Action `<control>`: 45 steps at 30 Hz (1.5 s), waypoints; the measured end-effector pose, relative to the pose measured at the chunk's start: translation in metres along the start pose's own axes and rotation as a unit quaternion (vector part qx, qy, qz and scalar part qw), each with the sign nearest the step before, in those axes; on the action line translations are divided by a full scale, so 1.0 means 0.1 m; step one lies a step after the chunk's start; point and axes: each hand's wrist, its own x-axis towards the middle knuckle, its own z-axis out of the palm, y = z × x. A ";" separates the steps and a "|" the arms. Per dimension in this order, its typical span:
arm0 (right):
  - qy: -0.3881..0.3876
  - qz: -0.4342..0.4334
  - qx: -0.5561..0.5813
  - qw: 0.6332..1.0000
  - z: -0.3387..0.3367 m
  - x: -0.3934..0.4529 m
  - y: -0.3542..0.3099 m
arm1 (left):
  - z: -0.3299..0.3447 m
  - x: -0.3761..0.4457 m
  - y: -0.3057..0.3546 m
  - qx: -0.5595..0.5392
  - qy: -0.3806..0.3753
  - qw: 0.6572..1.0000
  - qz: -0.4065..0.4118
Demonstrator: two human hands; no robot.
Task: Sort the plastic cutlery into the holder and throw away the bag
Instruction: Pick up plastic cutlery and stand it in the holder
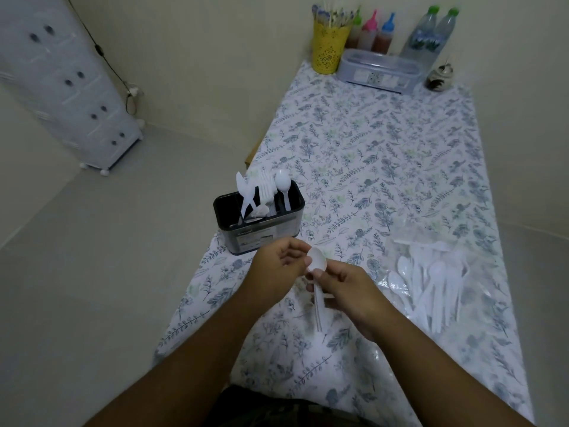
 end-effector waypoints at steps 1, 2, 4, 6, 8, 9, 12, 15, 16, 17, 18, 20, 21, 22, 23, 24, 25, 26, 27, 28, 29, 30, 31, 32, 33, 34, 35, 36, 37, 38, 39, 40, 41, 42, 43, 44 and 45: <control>-0.008 -0.013 0.001 1.000 0.03 0.01 -0.05 | -0.02 0.02 0.04 0.010 0.018 1.000 0.005; -0.021 -0.021 0.012 0.999 0.06 0.02 -0.10 | -0.05 0.05 0.09 0.018 0.034 0.999 0.012; -0.036 -0.034 0.041 0.998 0.10 0.03 -0.20 | -0.09 0.09 0.19 0.036 0.054 0.997 0.036; -0.042 -0.052 0.066 0.996 0.12 0.04 -0.28 | -0.10 0.09 0.30 0.047 0.068 0.994 0.065; -0.049 -0.079 0.082 0.992 0.14 0.05 -0.34 | -0.09 0.08 0.38 0.070 0.096 0.987 0.107; -0.047 -0.091 0.090 0.991 0.16 0.06 -0.37 | -0.08 0.08 0.41 0.081 0.110 0.983 0.124; -0.011 -0.112 0.108 0.988 0.21 0.10 -0.47 | -0.08 0.09 0.54 0.089 0.134 0.978 0.134; 0.029 -0.145 0.082 0.986 0.24 0.17 -0.61 | -0.12 0.11 0.71 0.074 0.147 0.977 0.136; 0.044 -0.161 0.061 0.984 0.23 0.20 -0.66 | -0.14 0.12 0.76 0.059 0.138 0.979 0.137; 0.057 -0.175 0.041 0.982 0.22 0.25 -0.72 | -0.17 0.14 0.81 0.052 0.128 0.981 0.138; 0.067 -0.189 0.024 0.979 0.22 0.30 -0.79 | -0.19 0.18 0.86 0.056 0.120 0.982 0.137; 0.074 -0.215 0.000 0.974 0.21 0.41 -0.94 | -0.26 0.28 0.97 0.071 0.106 0.982 0.139; 0.074 -0.227 -0.007 0.971 0.20 0.47 -1.02 | -0.30 0.34 1.03 0.075 0.100 0.982 0.143; 0.073 -0.240 -0.012 0.968 0.21 0.51 -1.10 | -0.34 0.40 1.10 0.081 0.095 0.981 0.151; 0.071 -0.252 -0.011 0.965 0.22 0.55 -1.17 | -0.38 0.47 1.18 0.089 0.094 0.979 0.159; 0.073 -0.265 -0.006 0.961 0.22 0.59 -1.24 | -0.42 0.53 1.25 0.095 0.093 0.977 0.168; 0.080 -0.275 -0.002 0.958 0.23 0.64 -1.30 | -0.46 0.59 1.31 0.097 0.089 0.976 0.174; 0.091 -0.283 -0.005 0.955 0.23 0.69 -1.34 | -0.50 0.66 1.33 0.098 0.083 0.976 0.179; 0.102 -0.286 -0.009 0.953 0.23 0.75 -1.38 | -0.53 0.72 1.34 0.103 0.077 0.975 0.180; 0.110 -0.284 -0.016 0.952 0.24 0.81 -1.39 | -0.56 0.78 1.31 0.111 0.072 0.975 0.178; 0.117 -0.278 -0.025 0.953 0.24 0.87 -1.38 | -0.57 0.84 1.27 0.121 0.072 0.975 0.172; 0.128 -0.267 -0.042 0.954 0.25 0.94 -1.35 | -0.58 0.89 1.22 0.133 0.075 0.975 0.163; 0.137 -0.253 -0.063 0.956 0.26 1.01 -1.30 | -0.58 0.93 1.16 0.148 0.077 0.975 0.149; 0.144 -0.238 -0.085 0.957 0.27 1.05 -1.25 | -0.58 0.98 1.10 0.163 0.077 0.974 0.134; 0.150 -0.224 -0.106 0.957 0.28 1.09 -1.19 | -0.57 1.01 1.04 0.183 0.077 0.973 0.118; 0.156 -0.212 -0.129 0.956 0.29 1.13 -1.13 | -0.57 1.04 0.98 0.205 0.076 0.970 0.106; 0.162 -0.201 -0.152 0.954 0.29 1.16 -1.07 | -0.56 1.06 0.94 0.227 0.070 0.967 0.096; 0.165 -0.193 -0.174 0.952 0.28 1.19 -1.03 | -0.55 1.08 0.91 0.251 0.060 0.962 0.090; 0.167 -0.187 -0.192 0.949 0.28 1.21 -0.99 | -0.54 1.08 0.90 0.281 0.047 0.954 0.088; 0.168 -0.184 -0.212 0.945 0.27 1.22 -0.97 | -0.53 1.10 0.89 0.318 0.035 0.943 0.091; 0.169 -0.184 -0.231 0.940 0.27 1.23 -0.96 | -0.52 1.11 0.89 0.358 0.030 0.929 0.091; 0.169 -0.184 -0.249 0.936 0.26 1.23 -0.95 | -0.51 1.12 0.89 0.393 0.032 0.914 0.092; 0.167 -0.184 -0.261 0.933 0.25 1.23 -0.94 | -0.49 1.13 0.91 0.419 0.038 0.902 0.092; 0.167 -0.183 -0.266 0.932 0.23 1.21 -0.95 | -0.48 1.13 0.92 0.434 0.046 0.894 0.102; 0.167 -0.181 -0.265 0.932 0.20 1.18 -0.95 | -0.46 1.11 0.92 0.438 0.059 0.889 0.118; 0.169 -0.181 -0.263 0.932 0.15 1.14 -0.94 | -0.43 1.08 0.92 0.433 0.071 0.888 0.137; 0.172 -0.184 -0.264 0.931 0.10 1.10 -0.92 | -0.39 1.04 0.91 0.422 0.078 0.890 0.158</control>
